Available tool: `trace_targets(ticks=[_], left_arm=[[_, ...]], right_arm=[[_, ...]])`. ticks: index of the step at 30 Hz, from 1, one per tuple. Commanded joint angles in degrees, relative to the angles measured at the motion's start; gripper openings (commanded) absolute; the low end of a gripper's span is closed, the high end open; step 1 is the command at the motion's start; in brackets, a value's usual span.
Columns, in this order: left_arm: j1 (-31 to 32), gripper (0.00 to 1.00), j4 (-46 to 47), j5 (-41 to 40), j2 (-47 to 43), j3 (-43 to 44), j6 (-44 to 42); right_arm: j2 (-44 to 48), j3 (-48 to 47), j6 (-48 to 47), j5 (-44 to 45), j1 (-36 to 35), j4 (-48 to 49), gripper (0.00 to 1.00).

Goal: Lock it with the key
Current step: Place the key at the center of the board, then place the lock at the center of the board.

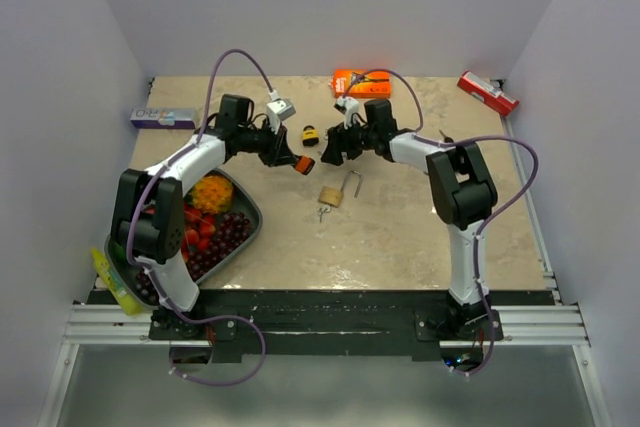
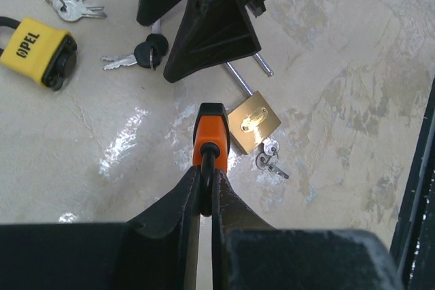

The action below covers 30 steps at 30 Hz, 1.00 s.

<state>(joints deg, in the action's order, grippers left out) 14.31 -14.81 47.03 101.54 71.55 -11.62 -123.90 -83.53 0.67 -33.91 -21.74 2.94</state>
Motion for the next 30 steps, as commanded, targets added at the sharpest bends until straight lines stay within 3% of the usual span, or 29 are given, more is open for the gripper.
trace_targets(ticks=[1, 5, 9, 15, 24, 30], left_arm=[[-0.33, 0.0, -4.69, 1.49, 0.15, 4.91, 1.32], [-0.33, 0.0, -8.12, 2.97, 1.21, 6.84, 6.51], [-0.33, 0.0, -11.73, 5.0, 2.79, 9.57, 11.17], [-0.33, 0.0, -13.58, 8.43, 4.11, 10.54, 18.55], [-0.33, 0.0, -9.89, 11.86, 3.14, 8.08, 23.66], [-0.33, 0.0, -8.92, 13.44, 3.23, 7.64, 25.15]], right_arm=[[11.01, 1.96, -7.68, -3.96, -0.15, -0.91, 0.78], [17.89, 5.56, -14.54, -5.46, -0.94, -1.97, 0.87], [22.29, 7.93, -23.75, -5.2, -3.66, -5.75, 0.88], [25.81, 11.1, -28.87, -0.9, -8.84, -5.84, 0.89], [25.28, 12.86, -31.77, 2.0, -11.92, -5.23, 0.86], [24.49, 13.13, -31.87, 3.67, -13.51, -3.56, 0.78]])
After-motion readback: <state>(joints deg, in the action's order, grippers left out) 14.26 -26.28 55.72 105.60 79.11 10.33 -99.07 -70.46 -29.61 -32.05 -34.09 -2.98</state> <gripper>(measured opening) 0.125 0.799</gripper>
